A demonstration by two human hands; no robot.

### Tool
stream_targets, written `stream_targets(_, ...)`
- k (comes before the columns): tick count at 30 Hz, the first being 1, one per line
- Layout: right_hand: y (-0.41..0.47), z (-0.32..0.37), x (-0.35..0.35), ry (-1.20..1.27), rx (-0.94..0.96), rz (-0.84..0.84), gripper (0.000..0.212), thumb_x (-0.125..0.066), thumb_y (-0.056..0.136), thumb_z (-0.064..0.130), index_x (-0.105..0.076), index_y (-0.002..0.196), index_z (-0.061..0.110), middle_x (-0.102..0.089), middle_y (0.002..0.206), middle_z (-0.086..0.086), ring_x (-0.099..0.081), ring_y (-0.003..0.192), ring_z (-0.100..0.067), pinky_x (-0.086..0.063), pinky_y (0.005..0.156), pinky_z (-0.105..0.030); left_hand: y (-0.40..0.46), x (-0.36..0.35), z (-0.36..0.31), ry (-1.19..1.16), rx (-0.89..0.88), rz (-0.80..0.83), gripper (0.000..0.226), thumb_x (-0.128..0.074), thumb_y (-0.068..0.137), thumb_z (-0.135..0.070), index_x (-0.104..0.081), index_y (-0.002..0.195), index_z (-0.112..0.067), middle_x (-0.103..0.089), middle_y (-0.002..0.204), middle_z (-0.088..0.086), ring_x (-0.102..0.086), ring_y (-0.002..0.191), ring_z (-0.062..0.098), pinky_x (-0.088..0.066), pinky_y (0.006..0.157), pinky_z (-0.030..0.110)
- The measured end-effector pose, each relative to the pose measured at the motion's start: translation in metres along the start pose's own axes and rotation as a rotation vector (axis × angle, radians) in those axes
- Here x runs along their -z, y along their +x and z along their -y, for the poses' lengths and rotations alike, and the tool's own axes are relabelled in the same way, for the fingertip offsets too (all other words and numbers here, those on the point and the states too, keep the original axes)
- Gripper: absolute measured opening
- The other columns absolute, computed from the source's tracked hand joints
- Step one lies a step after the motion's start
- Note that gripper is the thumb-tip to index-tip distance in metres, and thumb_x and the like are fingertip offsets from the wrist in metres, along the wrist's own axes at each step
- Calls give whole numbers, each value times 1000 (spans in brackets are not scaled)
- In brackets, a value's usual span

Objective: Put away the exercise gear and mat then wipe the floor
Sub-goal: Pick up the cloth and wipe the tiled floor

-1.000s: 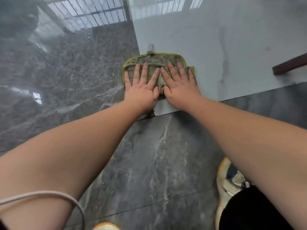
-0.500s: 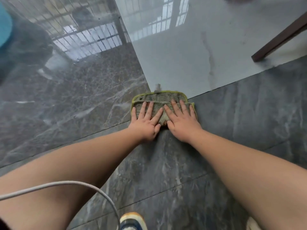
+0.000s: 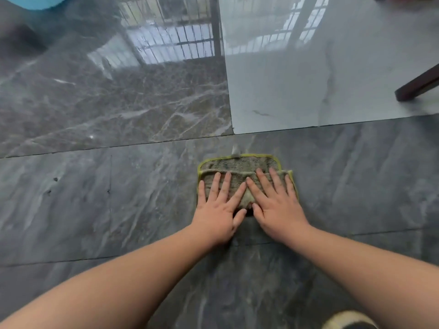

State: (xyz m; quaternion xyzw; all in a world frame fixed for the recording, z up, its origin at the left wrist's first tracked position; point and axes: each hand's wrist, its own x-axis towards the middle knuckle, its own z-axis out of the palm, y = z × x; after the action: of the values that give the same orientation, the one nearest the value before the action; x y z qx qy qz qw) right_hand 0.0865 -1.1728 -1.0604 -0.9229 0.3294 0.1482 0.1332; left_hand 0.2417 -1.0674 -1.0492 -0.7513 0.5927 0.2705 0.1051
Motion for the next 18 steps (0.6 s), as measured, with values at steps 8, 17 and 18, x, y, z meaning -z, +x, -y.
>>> stream_targets(8, -38, -1, -16, 74, -153, -21, 68, -34, 88, 41, -30, 154, 25, -21, 163, -4, -13, 151, -33, -15, 119, -59, 9, -15, -35, -39, 173, -175, 61, -15, 96, -54, 8, 152, -42, 9, 164, 7, 14, 150, 30, 11, 115, 62)
stream_targets(17, -72, -41, -29, 146, -488, -93, 71, -34, 90, 47, -22, 156, 23, -17, 164, -7, -10, 151, -35, -13, 119, -59, 59, 1, -83, 139, -304, -158, 59, -19, 98, -55, -2, 153, -46, -3, 164, 6, 4, 151, 32, 3, 116, 64)
stream_targets(18, -75, -51, -30, 148, -537, -116, 71, -35, 91, 46, -23, 156, 22, -18, 164, -7, -11, 151, -34, -13, 119, -59, 74, 5, -95, 160, -374, -167, 59, -20, 98, -54, -4, 154, -46, -6, 164, 6, 1, 151, 33, 0, 116, 65)
